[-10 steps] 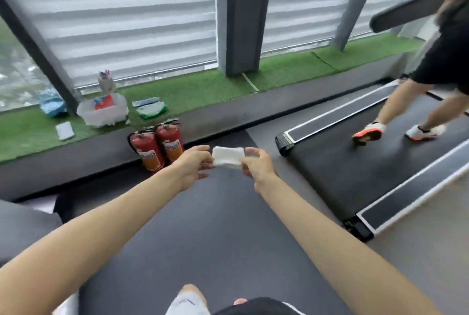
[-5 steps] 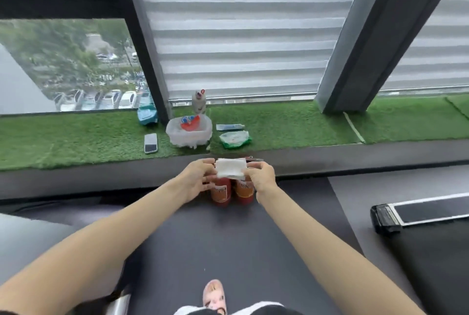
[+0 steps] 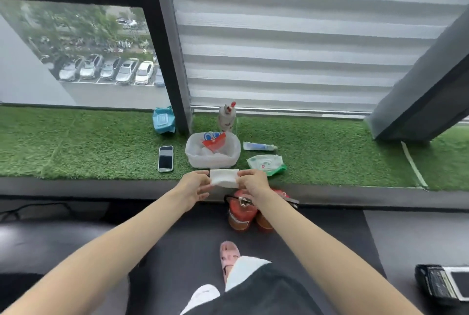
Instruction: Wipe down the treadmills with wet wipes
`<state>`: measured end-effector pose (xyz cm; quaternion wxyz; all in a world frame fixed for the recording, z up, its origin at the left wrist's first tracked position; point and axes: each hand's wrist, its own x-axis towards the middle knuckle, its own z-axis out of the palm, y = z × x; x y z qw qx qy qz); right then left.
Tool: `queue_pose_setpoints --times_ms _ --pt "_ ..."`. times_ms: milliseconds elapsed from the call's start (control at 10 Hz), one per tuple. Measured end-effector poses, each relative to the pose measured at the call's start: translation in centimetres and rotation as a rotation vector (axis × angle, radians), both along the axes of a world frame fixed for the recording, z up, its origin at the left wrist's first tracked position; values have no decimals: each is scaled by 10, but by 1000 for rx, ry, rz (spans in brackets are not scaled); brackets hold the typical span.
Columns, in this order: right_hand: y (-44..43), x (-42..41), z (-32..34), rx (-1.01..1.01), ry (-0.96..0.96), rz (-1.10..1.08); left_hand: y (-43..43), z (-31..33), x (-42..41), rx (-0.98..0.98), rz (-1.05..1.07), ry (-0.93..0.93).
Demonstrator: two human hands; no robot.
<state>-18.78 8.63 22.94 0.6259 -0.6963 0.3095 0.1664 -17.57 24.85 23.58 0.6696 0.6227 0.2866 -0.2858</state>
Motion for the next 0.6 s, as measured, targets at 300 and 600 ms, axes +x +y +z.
queue_pose_setpoints --times_ms 300,600 --pt "26 145 -18 31 142 6 19 -28 149 42 10 93" --pt "39 235 -38 -104 236 89 43 -53 269 104 -43 84"
